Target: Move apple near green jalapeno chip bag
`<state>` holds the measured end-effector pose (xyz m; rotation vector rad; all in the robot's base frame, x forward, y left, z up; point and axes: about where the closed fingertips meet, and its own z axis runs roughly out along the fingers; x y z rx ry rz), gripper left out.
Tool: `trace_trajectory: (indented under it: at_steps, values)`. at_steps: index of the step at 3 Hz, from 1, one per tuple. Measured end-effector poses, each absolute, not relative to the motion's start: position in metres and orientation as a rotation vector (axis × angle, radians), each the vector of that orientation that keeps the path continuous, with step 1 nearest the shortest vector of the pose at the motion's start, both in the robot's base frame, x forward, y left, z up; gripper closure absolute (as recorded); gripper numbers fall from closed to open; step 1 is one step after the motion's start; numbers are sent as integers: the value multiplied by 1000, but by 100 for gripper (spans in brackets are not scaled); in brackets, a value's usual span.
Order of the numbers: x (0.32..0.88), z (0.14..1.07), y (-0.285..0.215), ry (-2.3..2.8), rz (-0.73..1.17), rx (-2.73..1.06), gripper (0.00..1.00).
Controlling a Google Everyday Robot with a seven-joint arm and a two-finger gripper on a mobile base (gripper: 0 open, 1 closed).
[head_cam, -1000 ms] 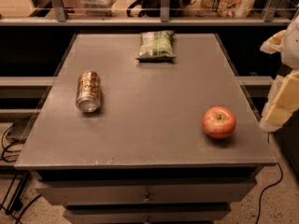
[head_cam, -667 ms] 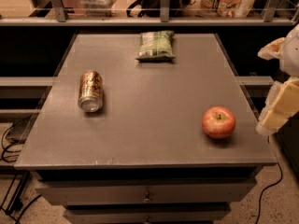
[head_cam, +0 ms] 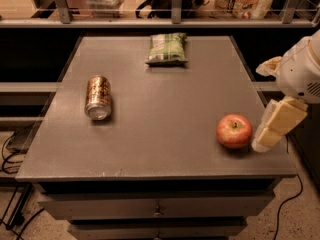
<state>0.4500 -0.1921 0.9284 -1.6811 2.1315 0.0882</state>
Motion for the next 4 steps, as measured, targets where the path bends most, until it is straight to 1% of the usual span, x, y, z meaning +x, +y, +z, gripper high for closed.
trace_trajectory:
  at_steps: [1,3,4]
  values:
    - [455,909,-180,2124,102,-1707,0]
    - [458,866,-173,2186,159,-1716,0]
    - [457,852,-169,2205,199,-1727,18]
